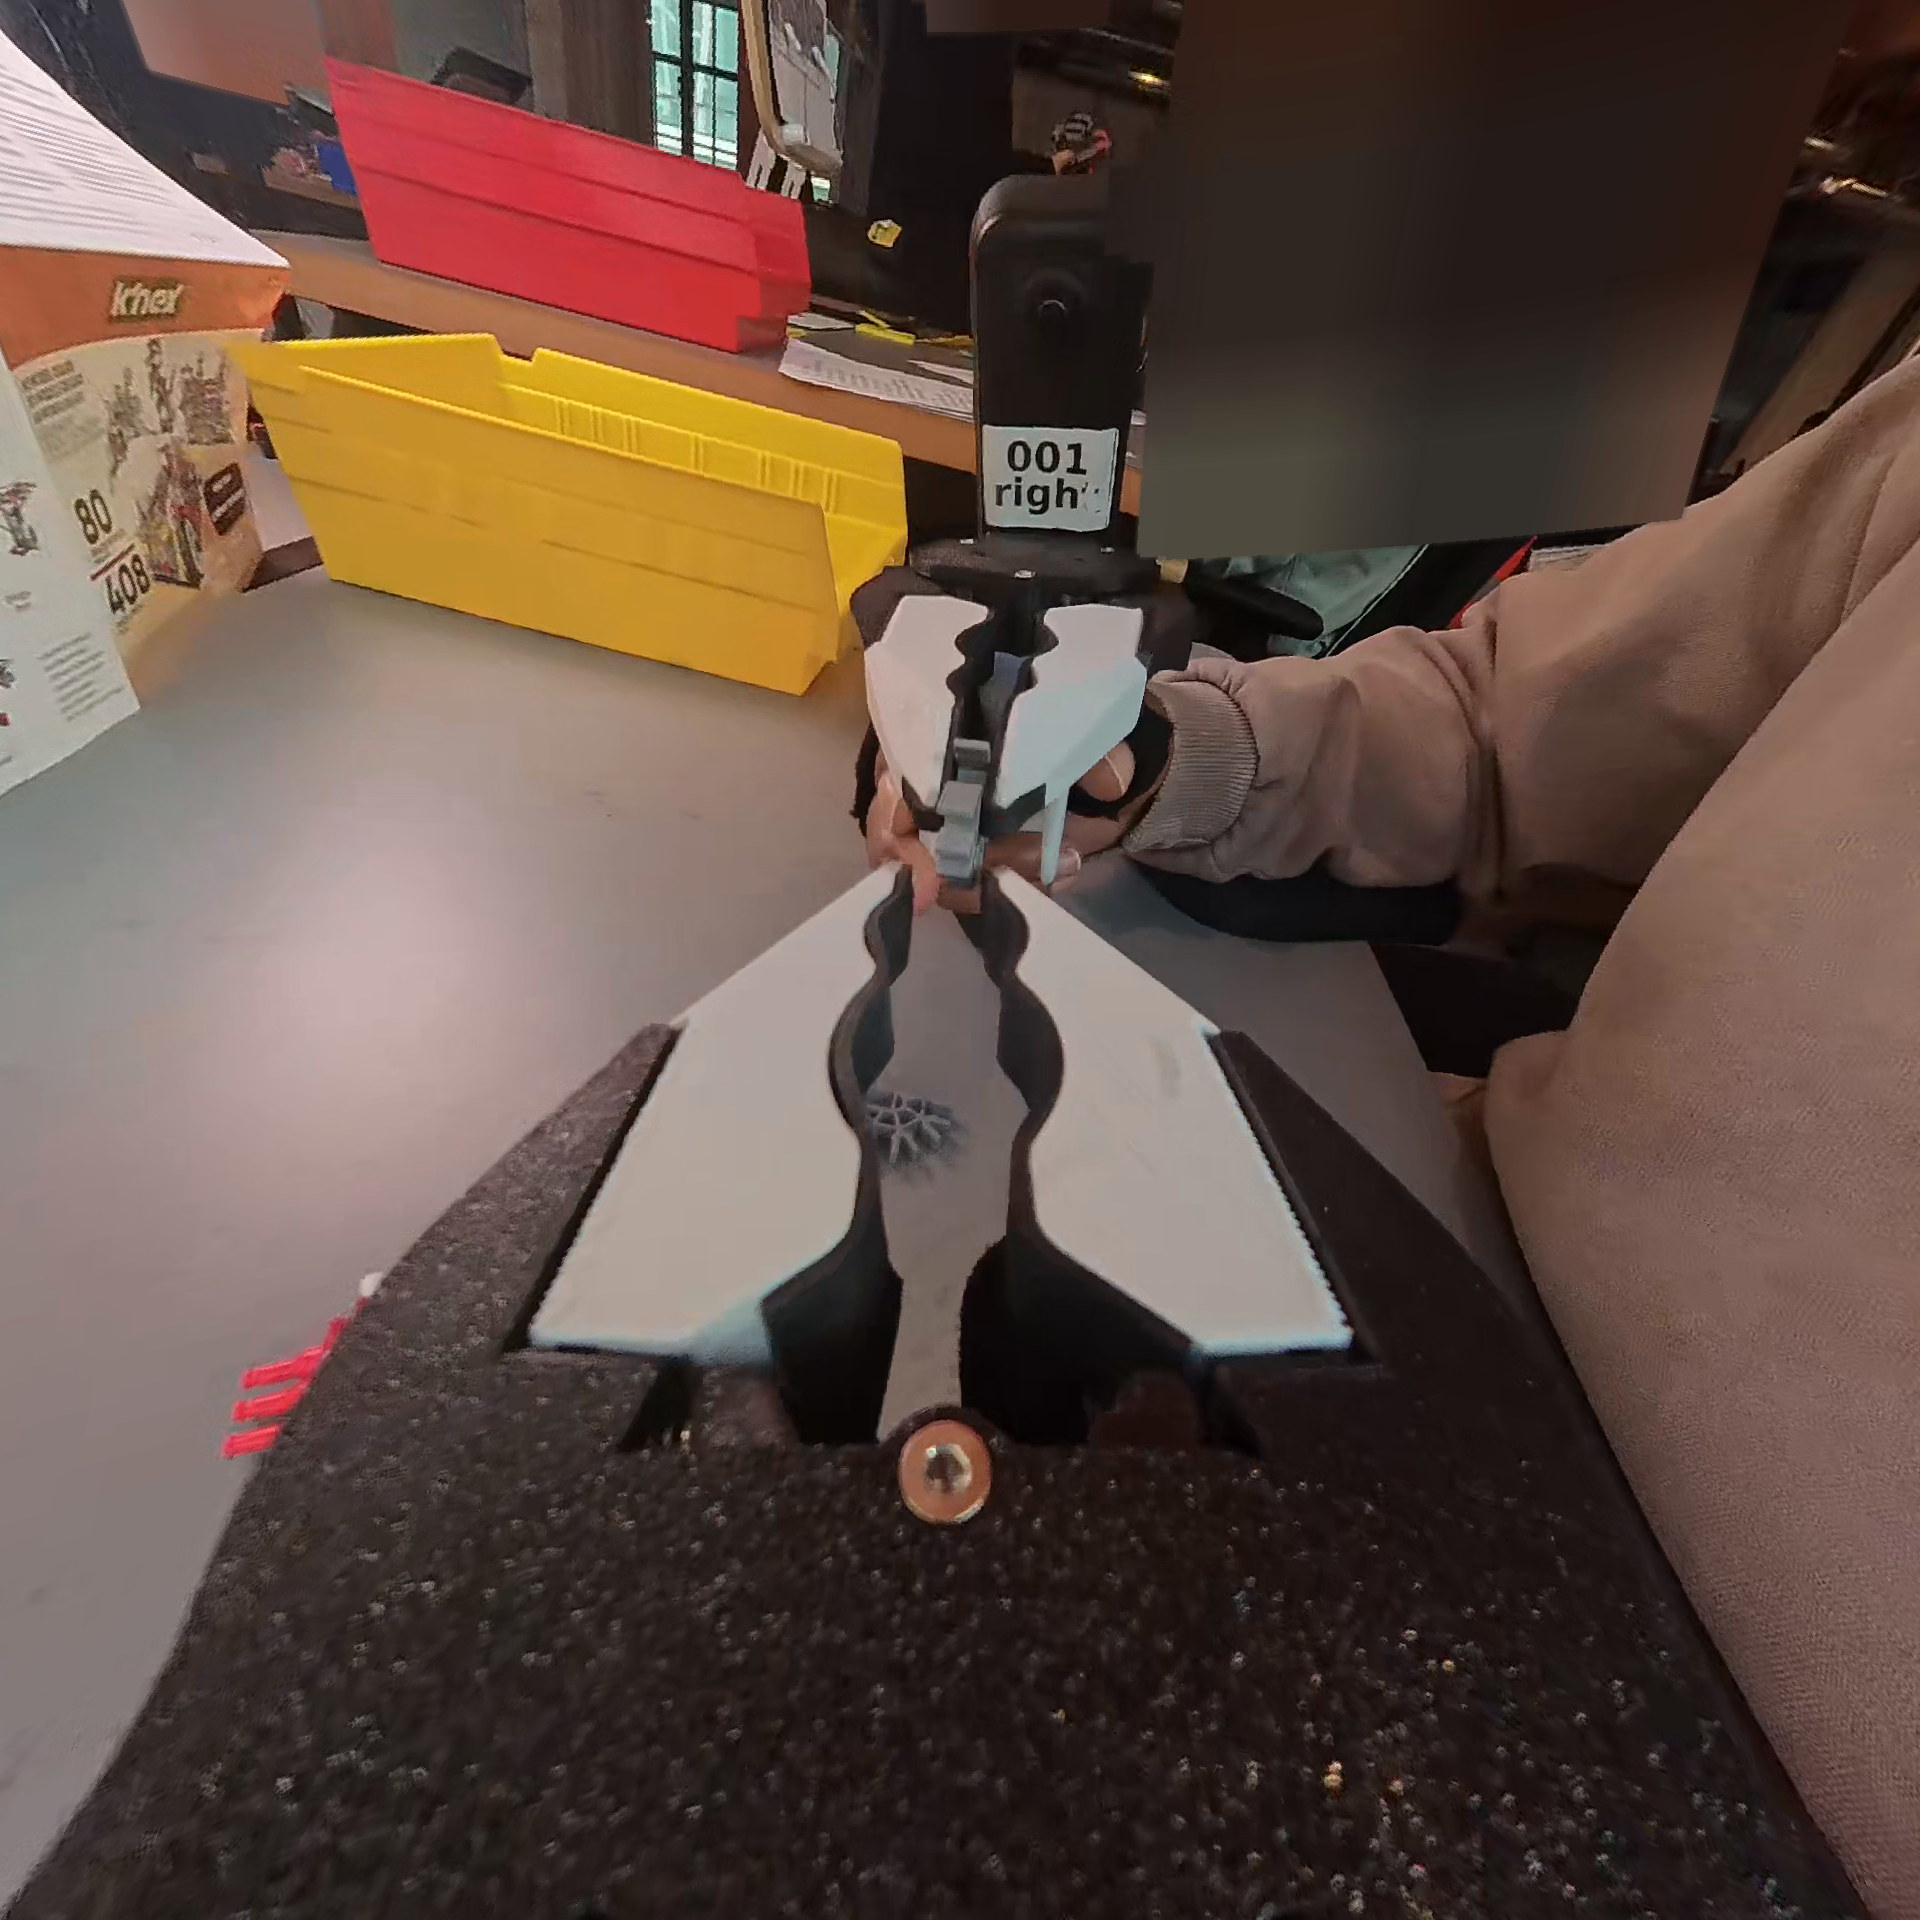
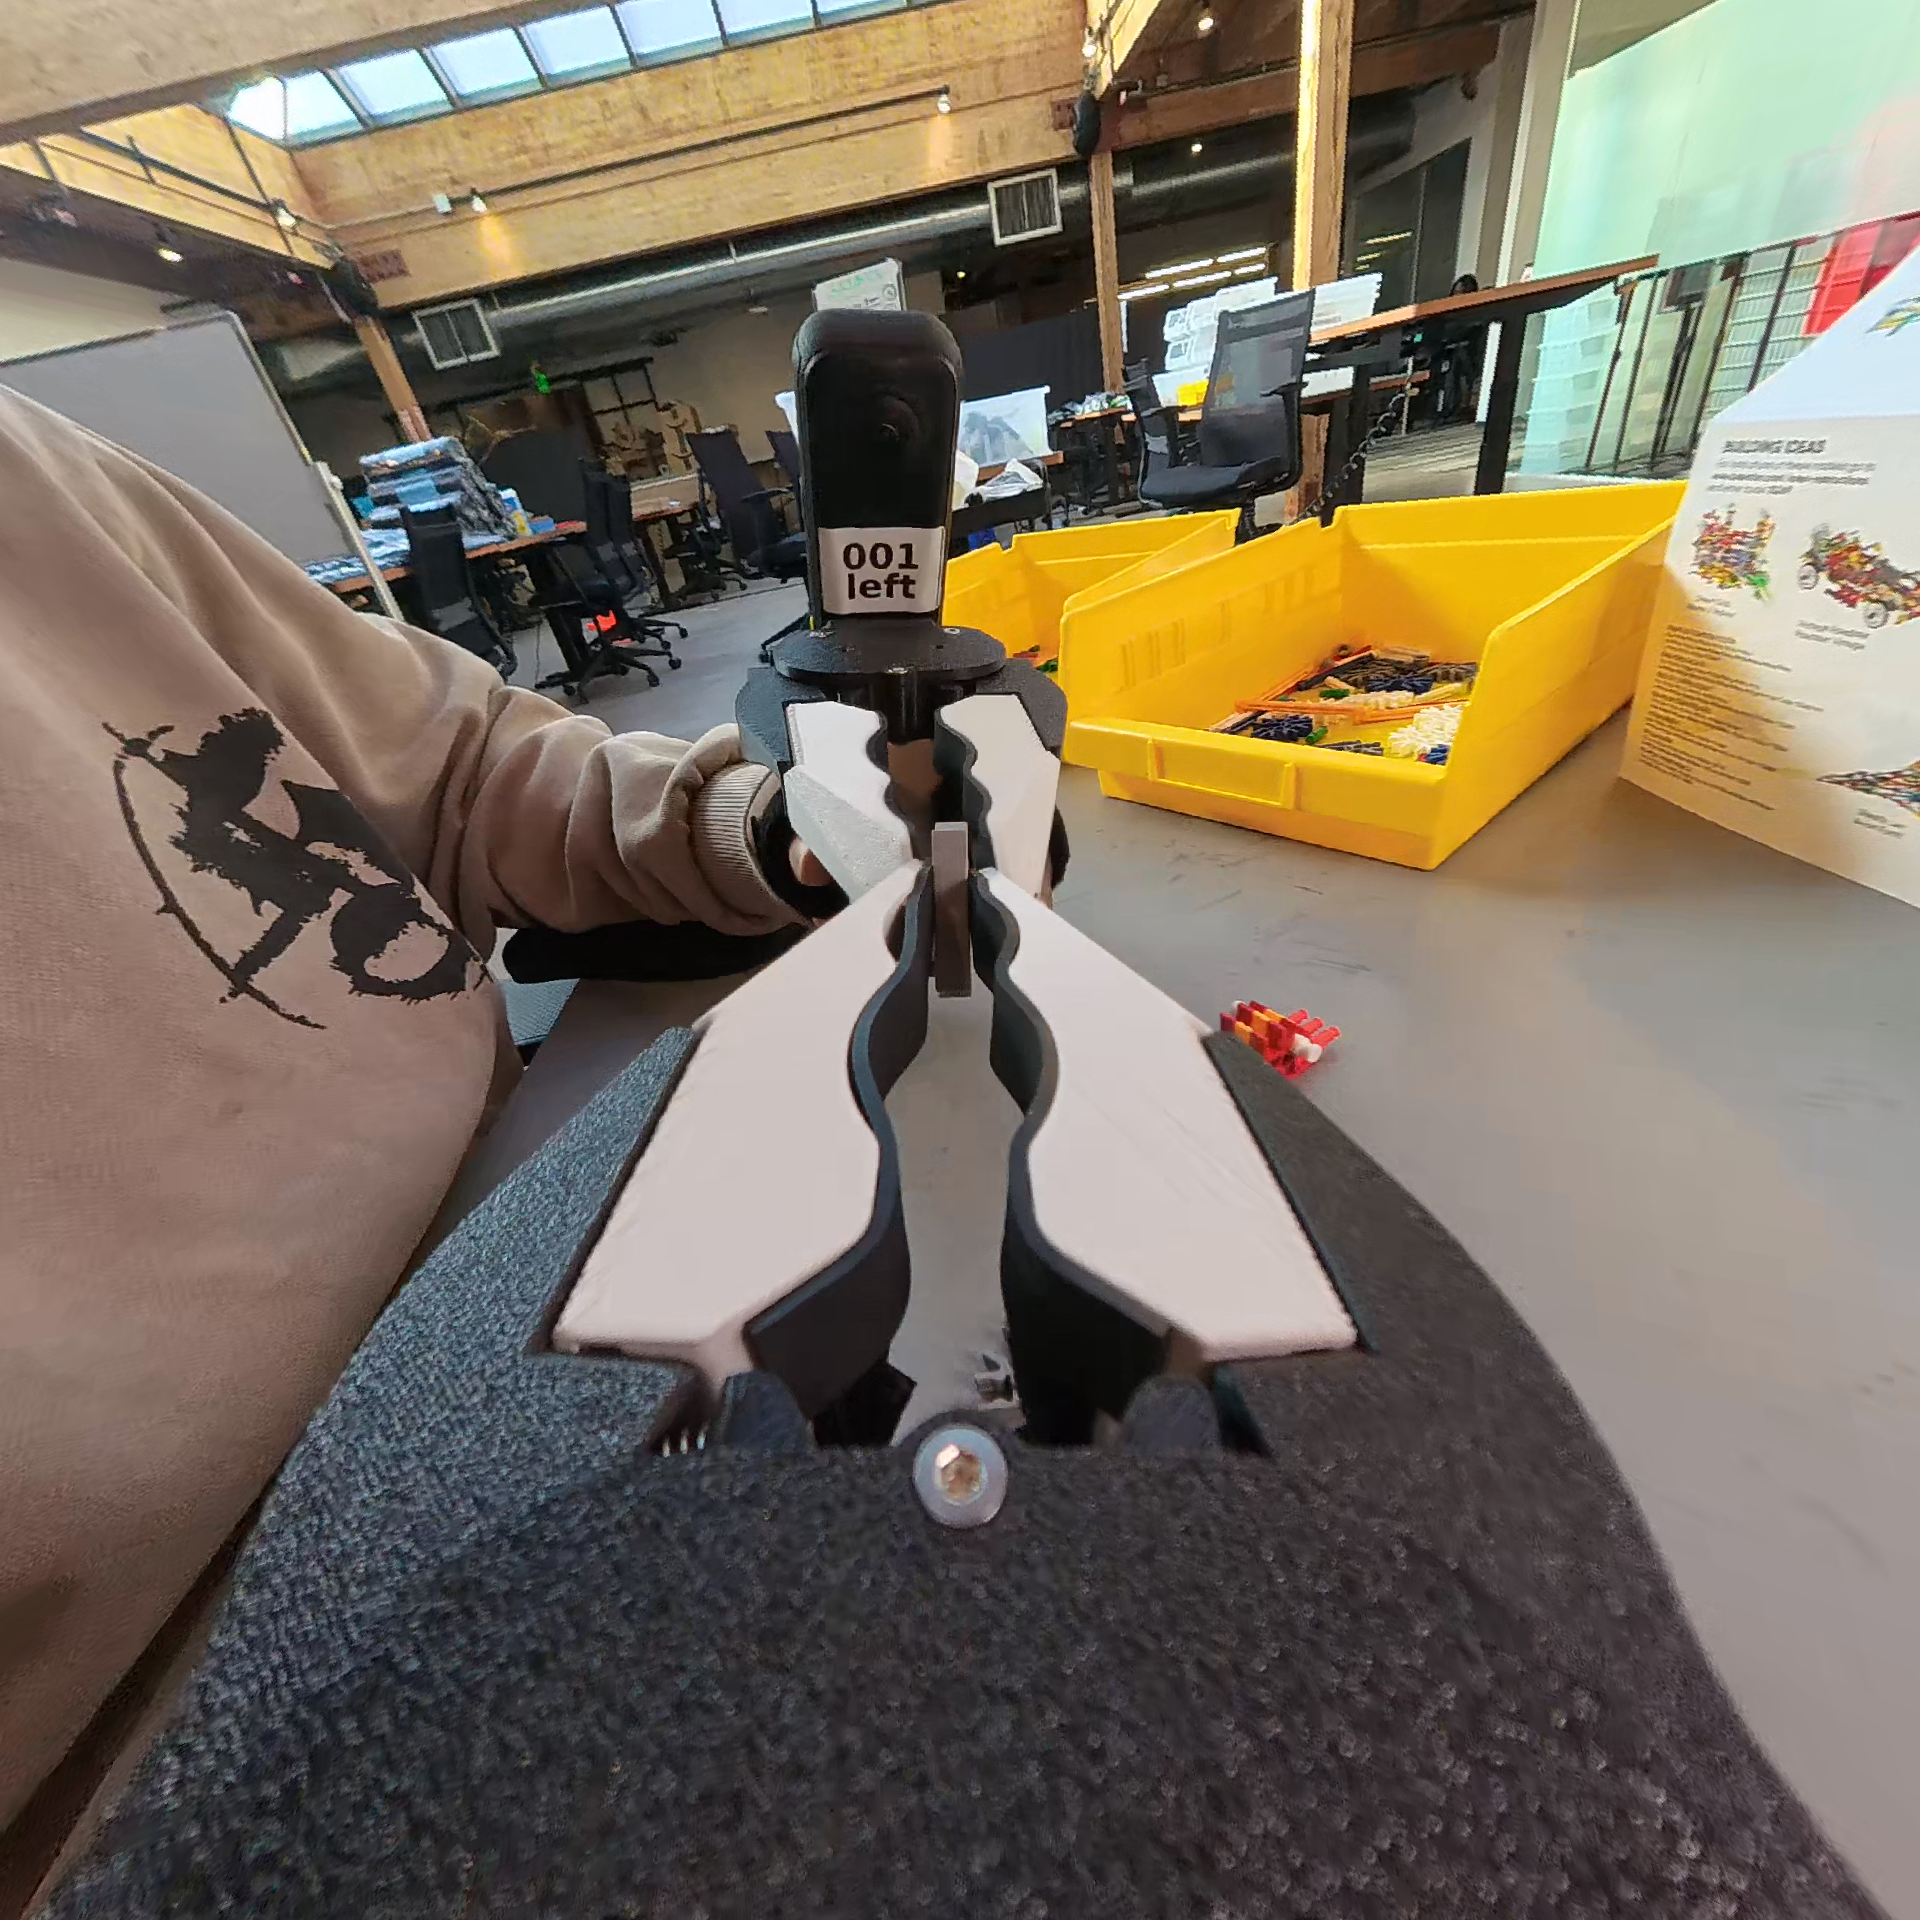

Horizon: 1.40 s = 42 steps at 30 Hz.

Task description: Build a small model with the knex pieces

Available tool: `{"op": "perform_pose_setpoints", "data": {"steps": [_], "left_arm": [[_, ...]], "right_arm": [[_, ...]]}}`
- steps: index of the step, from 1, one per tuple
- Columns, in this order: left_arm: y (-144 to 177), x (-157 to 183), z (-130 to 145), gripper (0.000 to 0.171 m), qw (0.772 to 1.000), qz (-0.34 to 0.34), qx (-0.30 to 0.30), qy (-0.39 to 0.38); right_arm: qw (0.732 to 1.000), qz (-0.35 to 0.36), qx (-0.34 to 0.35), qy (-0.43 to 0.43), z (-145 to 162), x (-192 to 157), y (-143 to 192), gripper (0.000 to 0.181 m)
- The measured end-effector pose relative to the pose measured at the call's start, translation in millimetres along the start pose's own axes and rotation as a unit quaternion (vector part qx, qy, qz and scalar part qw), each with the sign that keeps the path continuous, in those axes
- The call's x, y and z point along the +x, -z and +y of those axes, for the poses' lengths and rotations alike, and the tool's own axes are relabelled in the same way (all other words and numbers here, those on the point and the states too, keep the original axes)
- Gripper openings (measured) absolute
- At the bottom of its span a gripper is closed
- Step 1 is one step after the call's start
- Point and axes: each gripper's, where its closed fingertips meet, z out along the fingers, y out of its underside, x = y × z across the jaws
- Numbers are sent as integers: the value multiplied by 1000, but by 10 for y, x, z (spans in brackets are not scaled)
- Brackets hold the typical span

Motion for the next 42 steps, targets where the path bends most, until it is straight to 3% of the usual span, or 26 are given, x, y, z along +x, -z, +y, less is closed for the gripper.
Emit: {"op": "perform_pose_setpoints", "data": {"steps": [1,10,14,17,21,25,30,32,35,38,40,42], "left_arm": [[-1,25,-12,6,1000,6,5,-1],[63,-49,51,5,999,-20,-15,-25],[329,-542,28,6,985,-160,-32,-53],[862,-1120,-66,6,941,-328,-45,-76],[1728,-1682,-96,6,856,-498,-82,-113],[2243,-1935,-32,6,808,-573,-104,-90],[2455,-2131,138,10,770,-616,-160,-36],[2387,-2142,168,25,774,-609,-169,-44],[2213,-2087,167,28,795,-580,-165,-66],[1849,-1892,86,29,852,-500,-128,-88],[1514,-1656,81,29,902,-409,-106,-89],[1234,-1397,90,29,936,-327,-93,-95]], "right_arm": [[1000,-2,-1,0,5,-14,-8,4],[1000,17,3,-4,-6,41,12,8],[997,73,6,-8,-28,267,113,29],[995,93,13,-28,-40,371,152,44],[993,114,-9,-19,8,434,149,52],[989,133,-66,27,134,450,132,54],[979,142,-124,71,291,431,90,57],[977,140,-137,80,331,411,64,57],[974,140,-154,90,385,400,41,57],[969,145,-176,99,454,405,47,58],[964,149,-197,100,523,424,60,59],[957,151,-230,96,634,441,79,59]]}}
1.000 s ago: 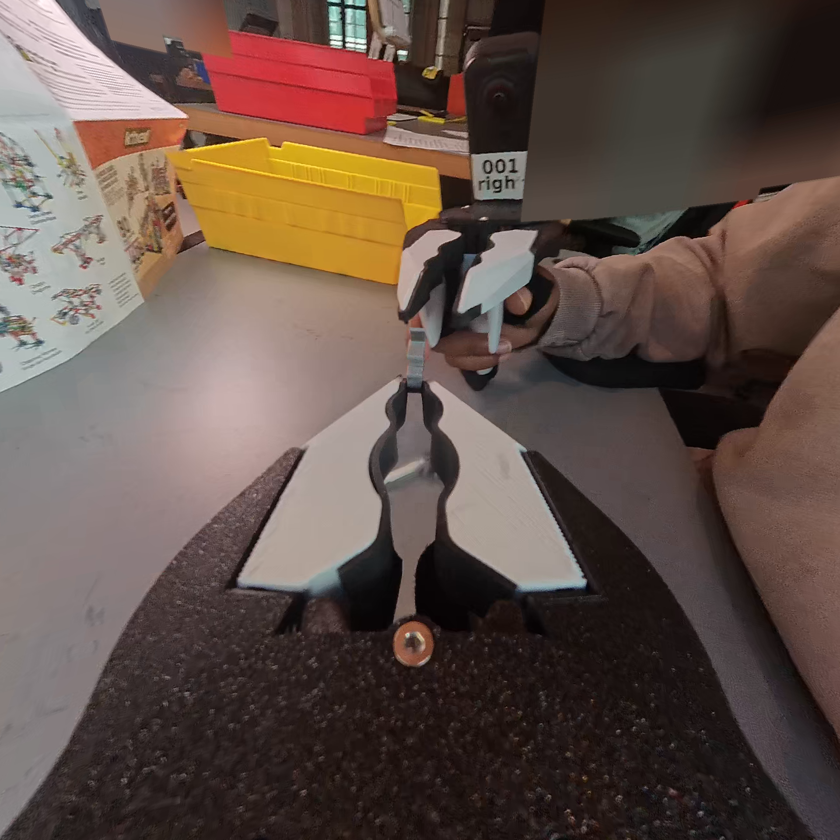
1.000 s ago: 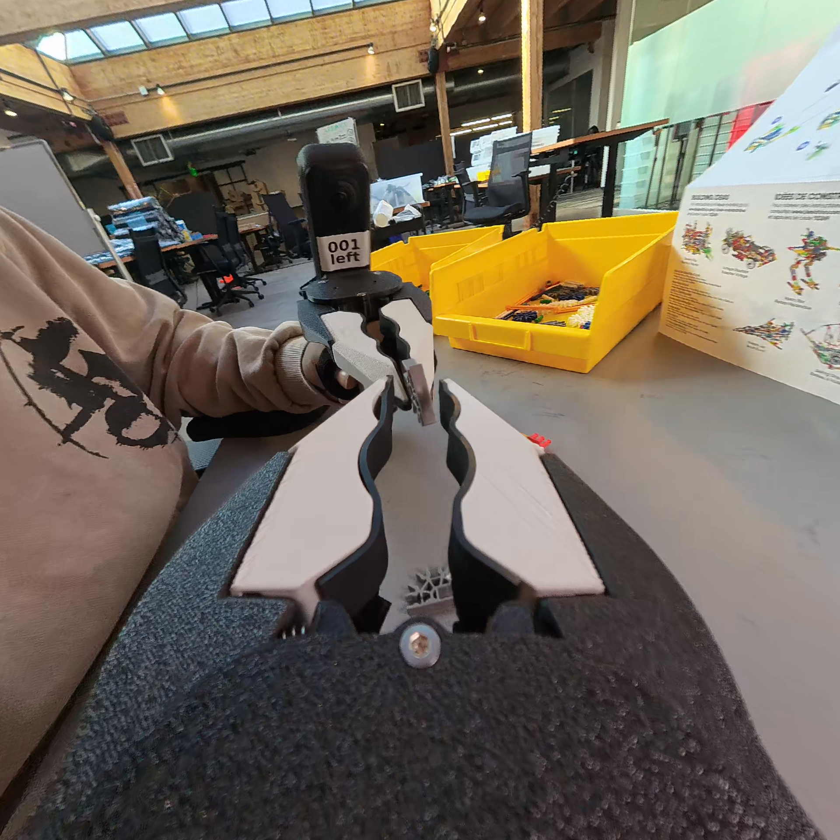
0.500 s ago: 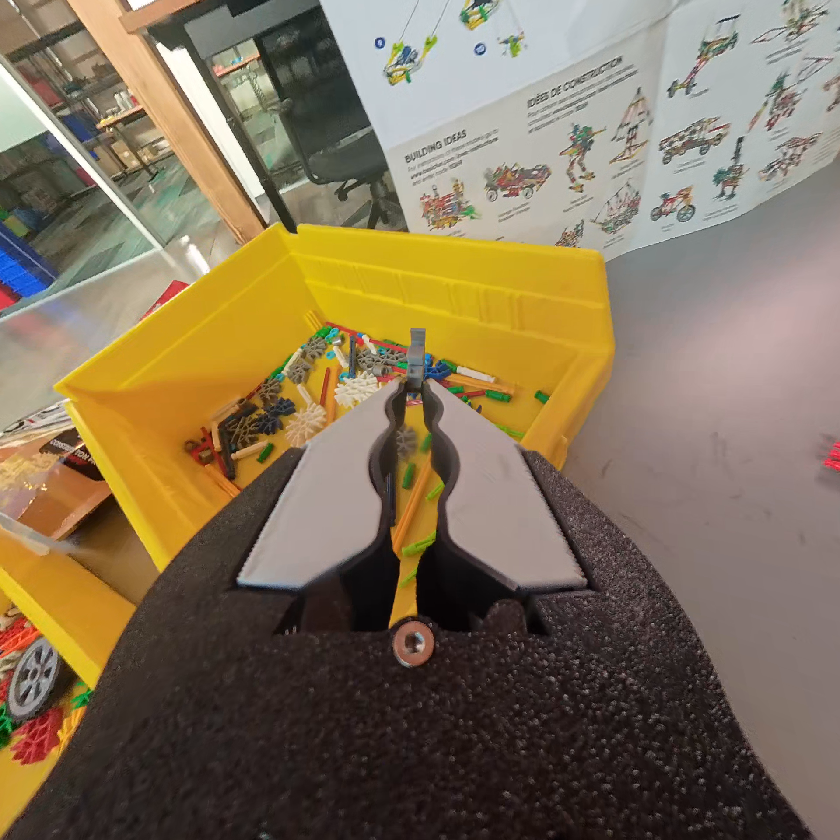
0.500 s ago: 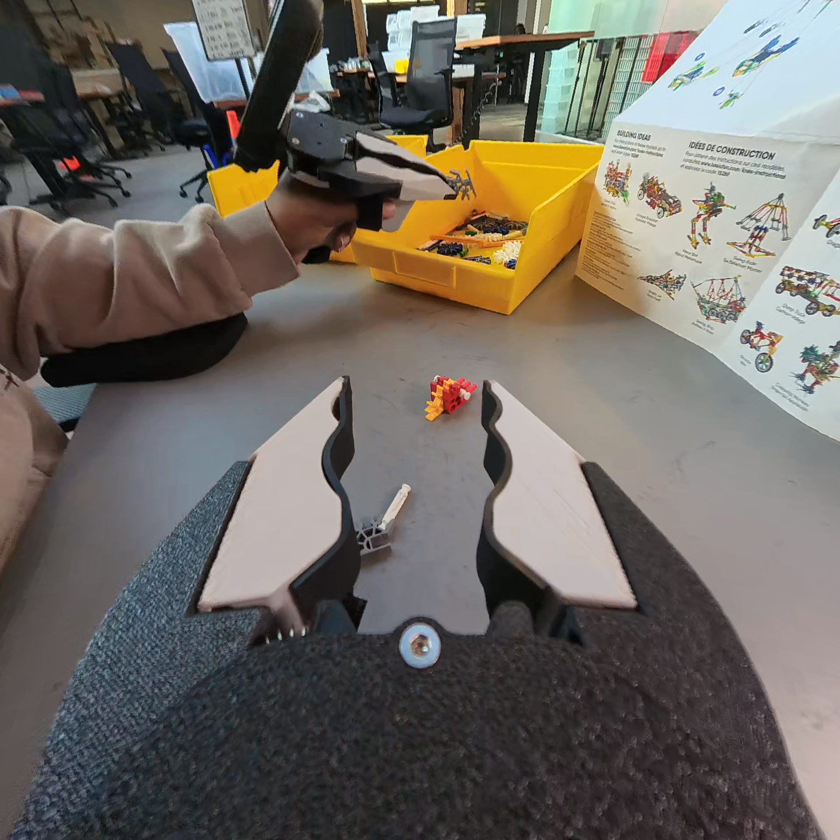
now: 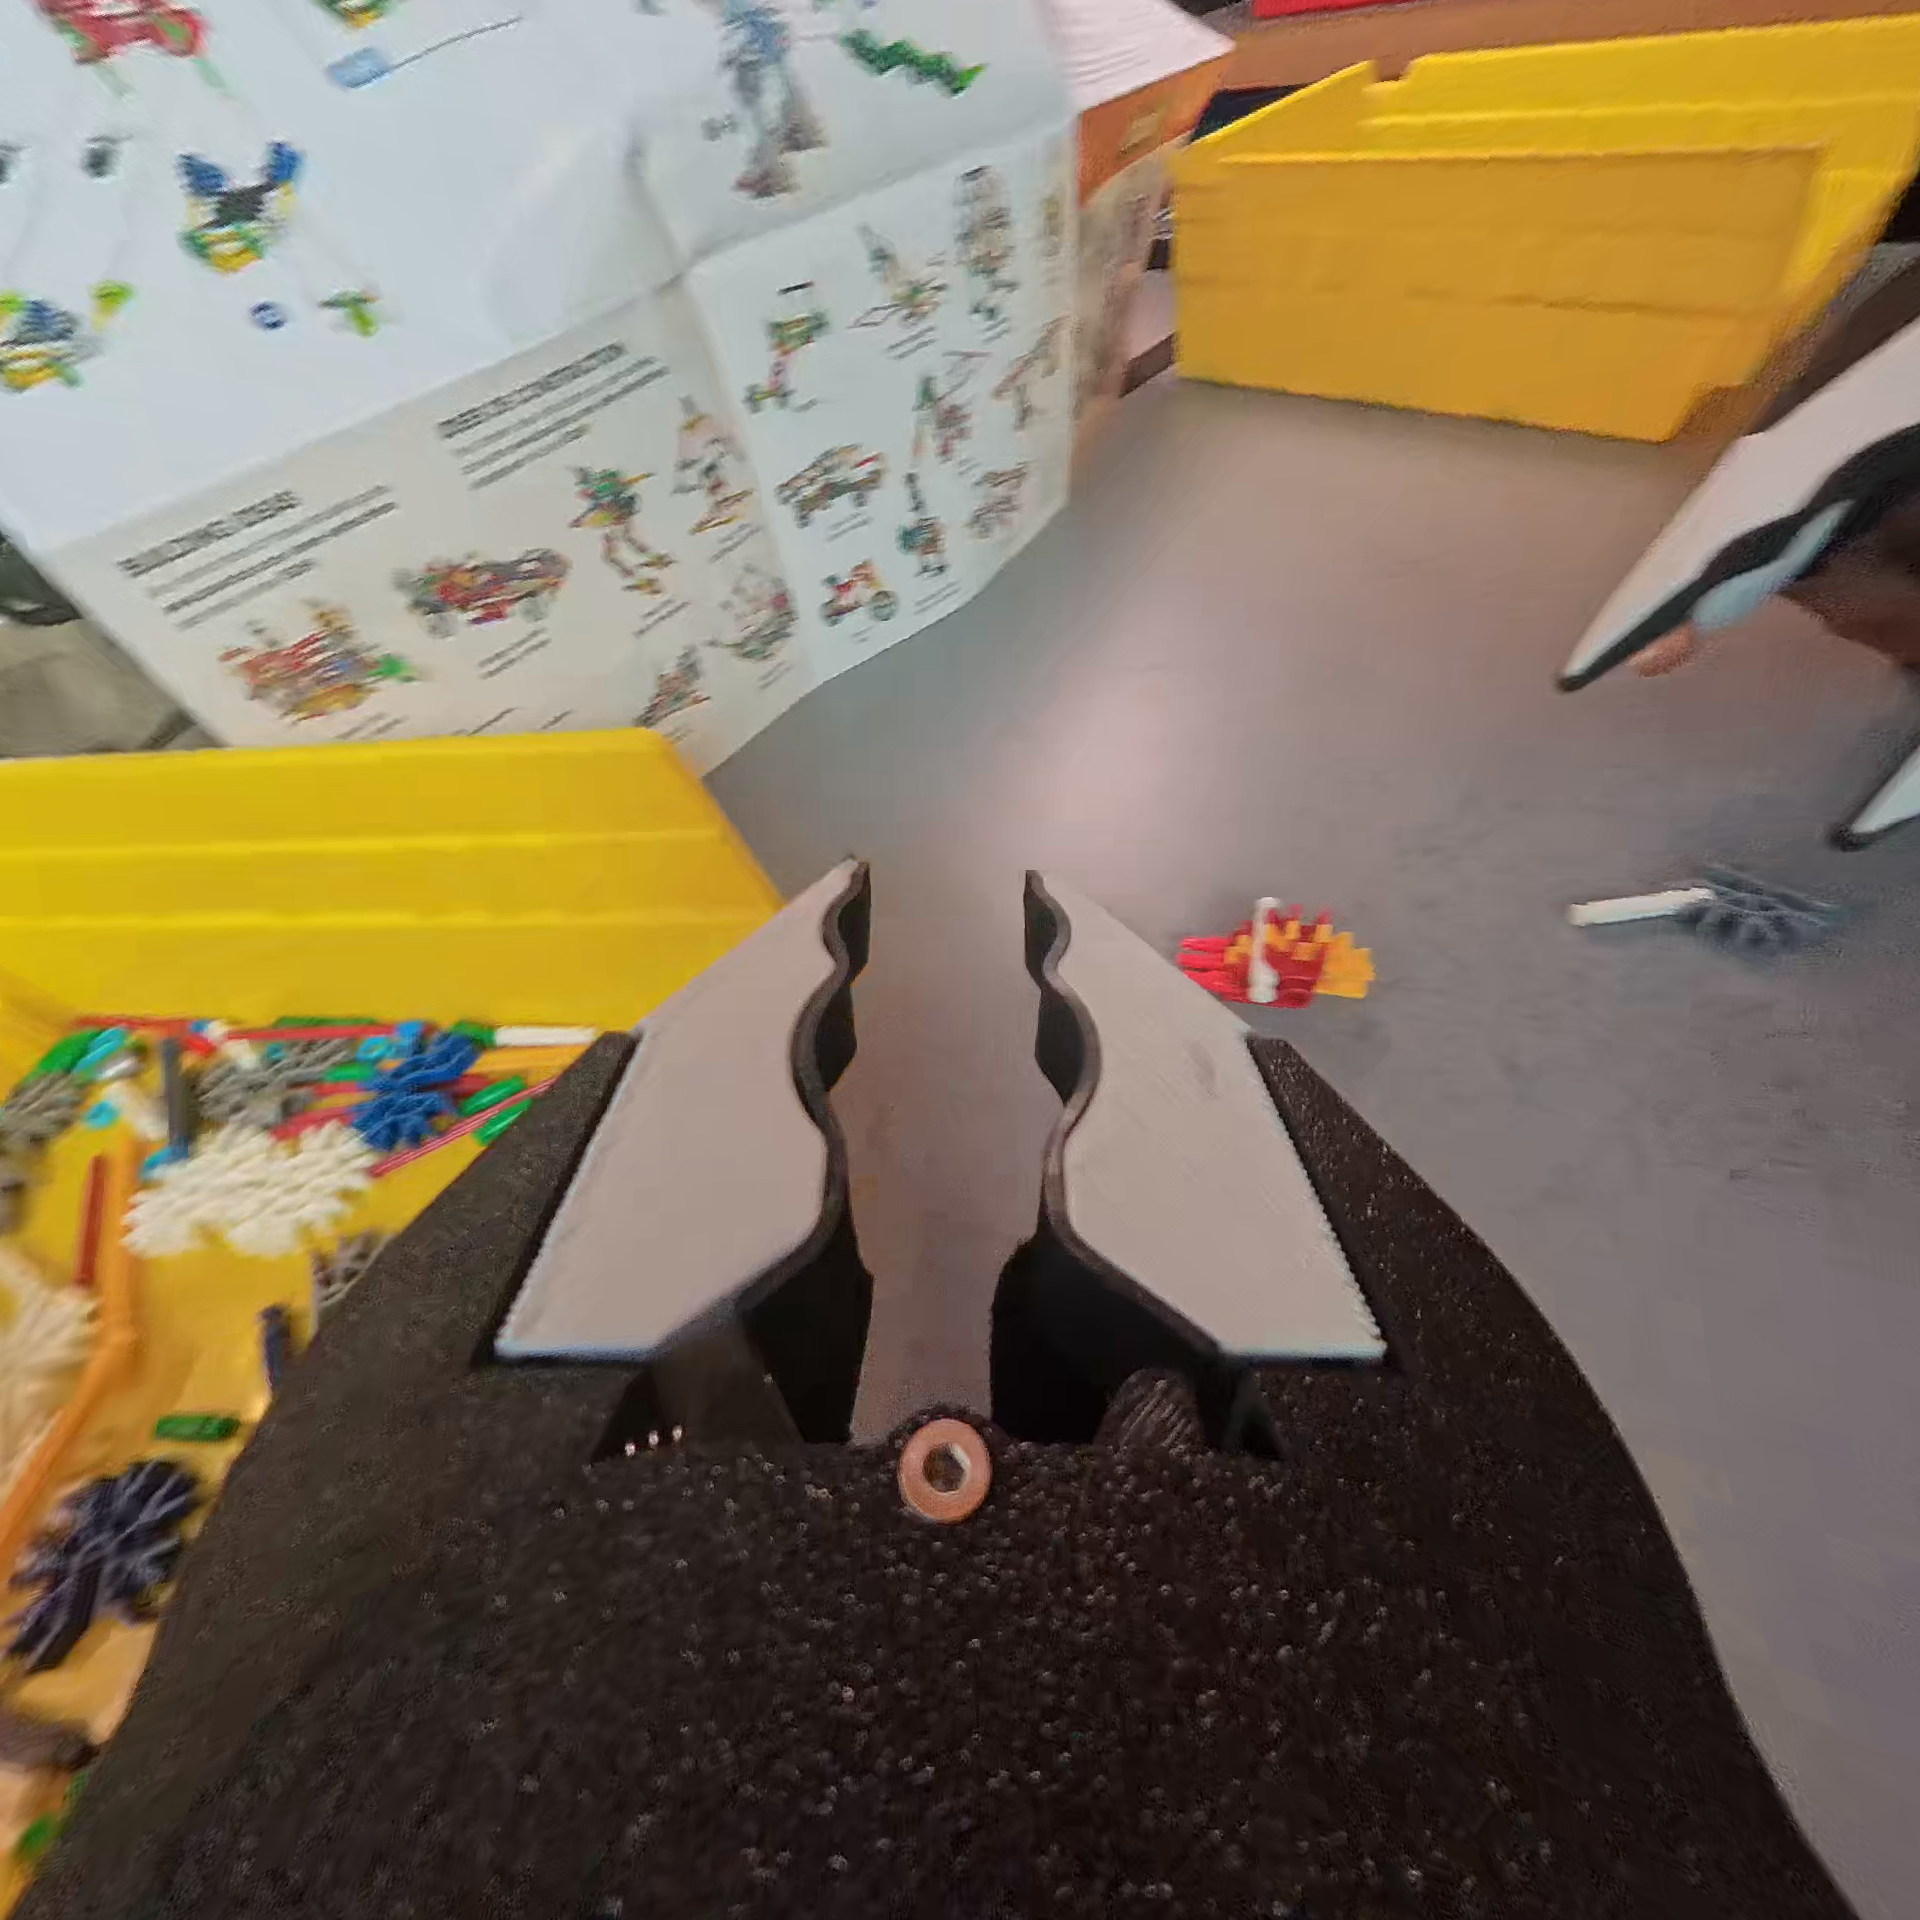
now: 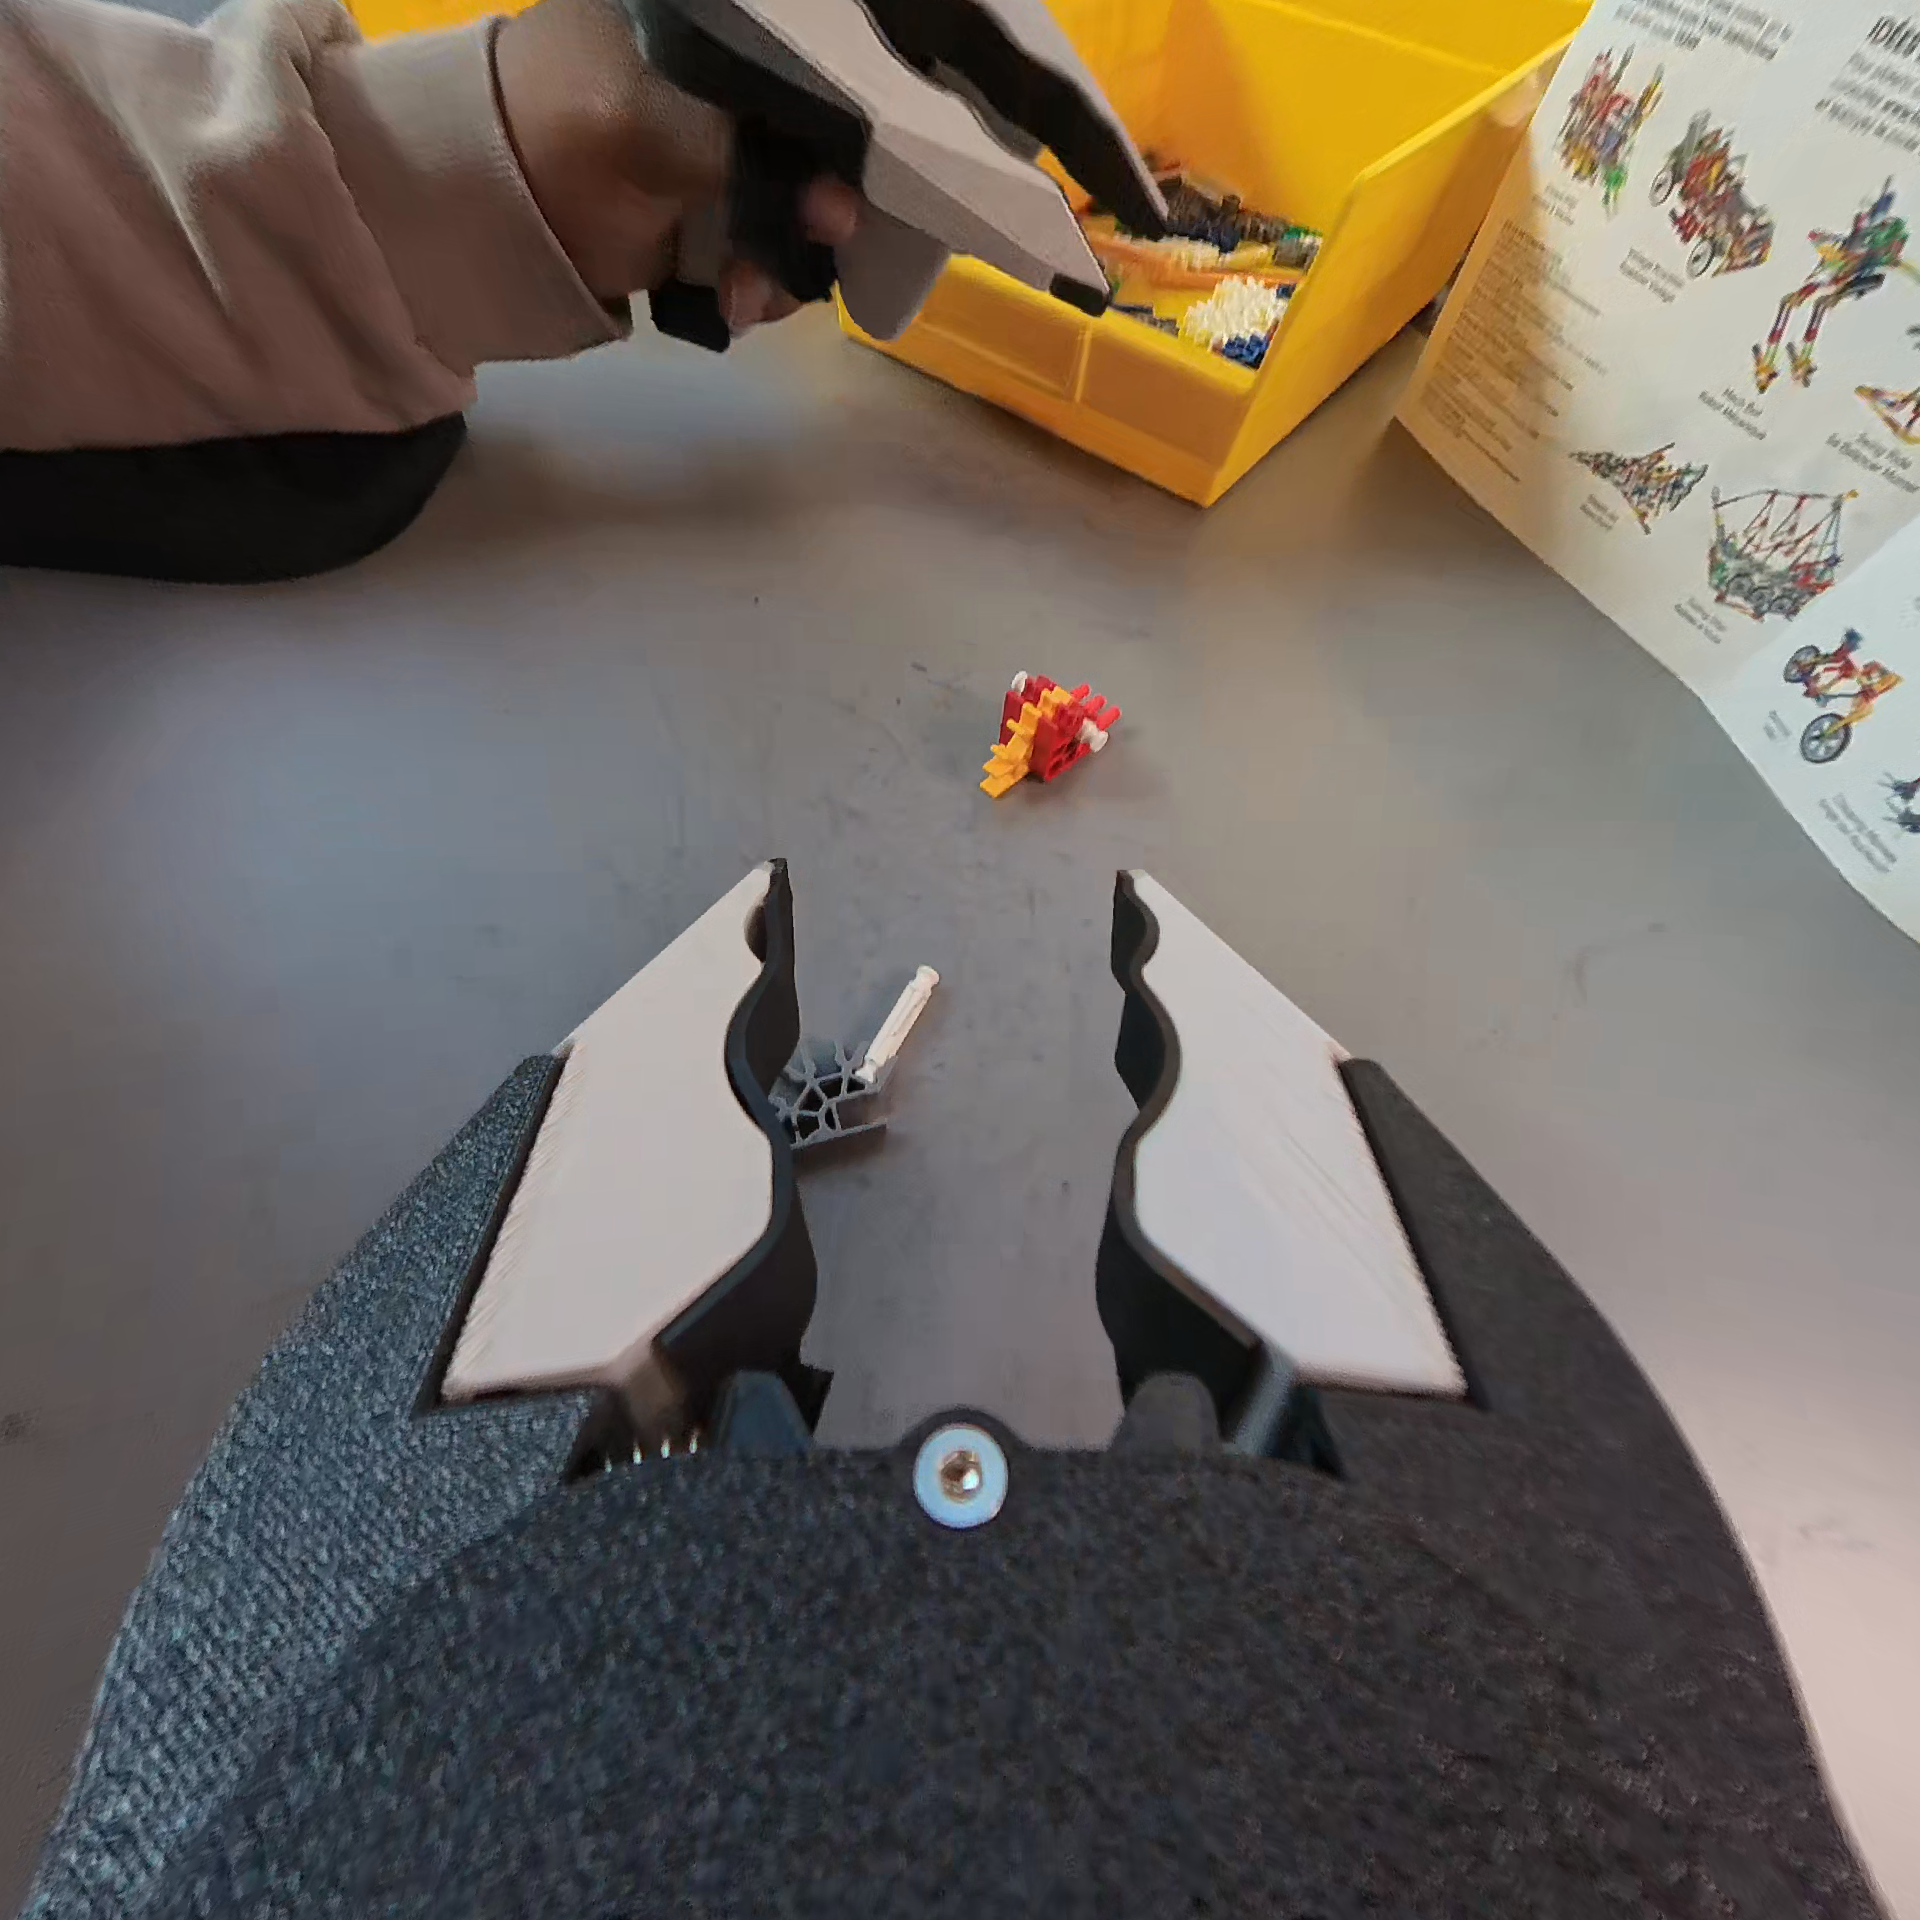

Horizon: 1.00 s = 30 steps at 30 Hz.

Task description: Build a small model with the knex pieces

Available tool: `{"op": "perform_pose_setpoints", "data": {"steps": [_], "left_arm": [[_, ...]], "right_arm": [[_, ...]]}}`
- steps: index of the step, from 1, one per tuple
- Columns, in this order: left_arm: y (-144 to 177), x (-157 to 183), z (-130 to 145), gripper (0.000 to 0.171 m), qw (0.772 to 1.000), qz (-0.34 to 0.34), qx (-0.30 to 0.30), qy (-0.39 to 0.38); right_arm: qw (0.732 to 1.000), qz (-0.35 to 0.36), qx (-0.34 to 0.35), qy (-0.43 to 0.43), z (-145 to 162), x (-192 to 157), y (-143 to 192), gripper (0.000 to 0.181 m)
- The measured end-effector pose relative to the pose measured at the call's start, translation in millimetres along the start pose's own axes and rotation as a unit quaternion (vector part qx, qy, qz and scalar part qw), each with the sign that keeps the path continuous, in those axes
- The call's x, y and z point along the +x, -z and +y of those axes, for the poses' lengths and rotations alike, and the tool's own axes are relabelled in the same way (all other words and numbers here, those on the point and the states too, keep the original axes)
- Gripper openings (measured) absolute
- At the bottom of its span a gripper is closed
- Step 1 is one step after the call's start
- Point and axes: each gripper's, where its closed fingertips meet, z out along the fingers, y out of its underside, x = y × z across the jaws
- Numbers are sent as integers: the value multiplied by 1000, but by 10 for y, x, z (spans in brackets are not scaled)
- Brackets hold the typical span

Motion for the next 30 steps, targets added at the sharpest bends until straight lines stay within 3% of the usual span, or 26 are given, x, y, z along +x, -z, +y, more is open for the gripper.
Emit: {"op": "perform_pose_setpoints", "data": {"steps": [5,9,14,15,19,25,30], "left_arm": [[-84,793,59,29,984,177,-23,-1],[-135,1161,186,29,970,232,-58,-36],[-177,1475,255,29,959,266,-77,-57],[-188,1528,263,29,958,271,-78,-60],[-229,1705,296,29,953,281,-82,-82],[-286,1765,441,27,949,256,-108,-151],[-241,1818,416,9,944,260,-97,-180]], "right_arm": [[997,-15,-66,28,213,-93,-25,46],[993,-35,-105,40,301,-180,12,36],[979,-56,-189,49,590,-292,21,35],[981,-64,-180,40,560,-328,16,25],[980,-71,-172,66,533,-344,19,15],[976,-77,-104,176,301,-523,16,15],[970,-78,-95,208,264,-594,25,15]]}}
